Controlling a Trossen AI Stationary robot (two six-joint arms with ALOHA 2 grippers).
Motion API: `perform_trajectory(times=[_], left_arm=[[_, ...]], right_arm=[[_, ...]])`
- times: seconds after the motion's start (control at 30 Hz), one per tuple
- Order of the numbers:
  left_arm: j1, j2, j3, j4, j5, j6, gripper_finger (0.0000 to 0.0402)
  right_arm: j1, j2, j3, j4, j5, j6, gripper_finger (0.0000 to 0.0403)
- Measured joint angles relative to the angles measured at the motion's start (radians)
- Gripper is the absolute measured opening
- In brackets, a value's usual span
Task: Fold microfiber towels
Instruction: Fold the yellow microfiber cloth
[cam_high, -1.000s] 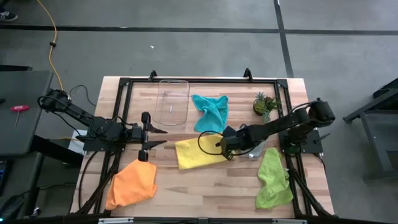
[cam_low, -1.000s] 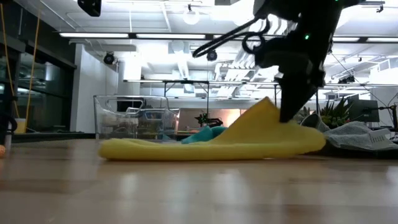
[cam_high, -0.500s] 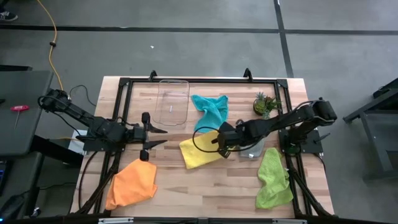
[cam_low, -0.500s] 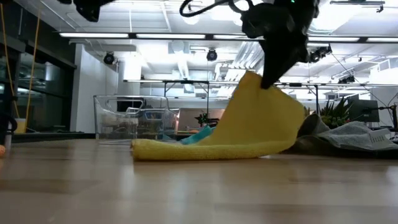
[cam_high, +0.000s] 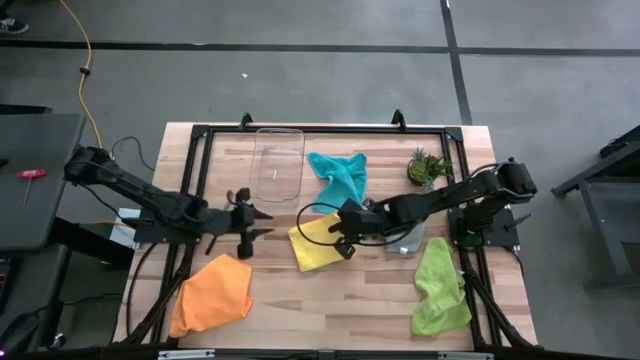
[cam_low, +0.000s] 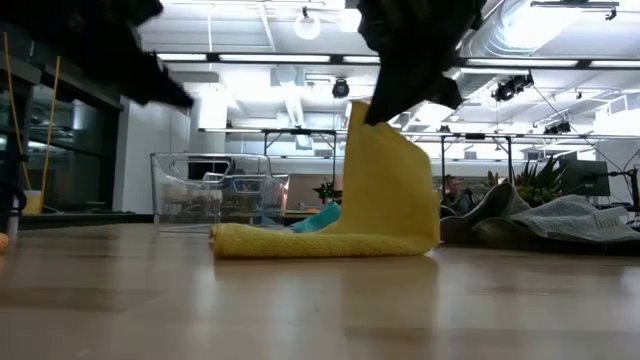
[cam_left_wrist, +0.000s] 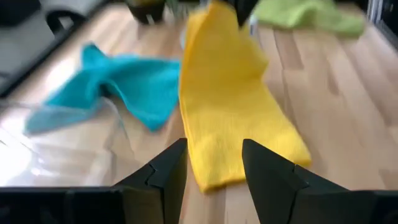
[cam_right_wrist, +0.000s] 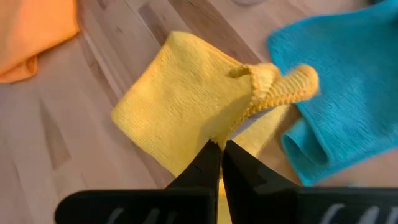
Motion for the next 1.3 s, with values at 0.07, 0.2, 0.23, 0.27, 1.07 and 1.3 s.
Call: perform_trajectory(times=[0.07, 0.2, 0.23, 0.27, 1.07, 1.3], left_arm=[[0.0, 0.049, -0.007, 0.0, 0.014, -0.017, 0.0145], [0.0, 0.151, -0.007, 0.001, 0.018, -0.059, 0.0145], [0.0, 0.177, -0.006, 0.011, 0.018, -0.062, 0.0145], [0.0, 0.2, -0.006, 0.013, 0.018, -0.065, 0.0145], [0.0, 0.318, -0.006, 0.087, 0.01, -0.09, 0.0145], [0.0, 0.318, -0.006, 0.088, 0.01, -0.089, 0.0145]], right_arm=[[0.0, 0.017, 0.0, 0.036, -0.004, -0.007, 0.0], [0.0, 0.054, 0.0, 0.117, -0.025, -0.015, 0.0], [0.0, 0.062, 0.0, 0.134, -0.03, -0.018, 0.0], [0.0, 0.07, 0.0, 0.153, -0.034, -0.019, 0.0], [-0.021, 0.141, 0.0, 0.26, -0.04, 0.019, 0.0006], [-0.025, 0.141, 0.0, 0.302, -0.04, 0.009, 0.009]])
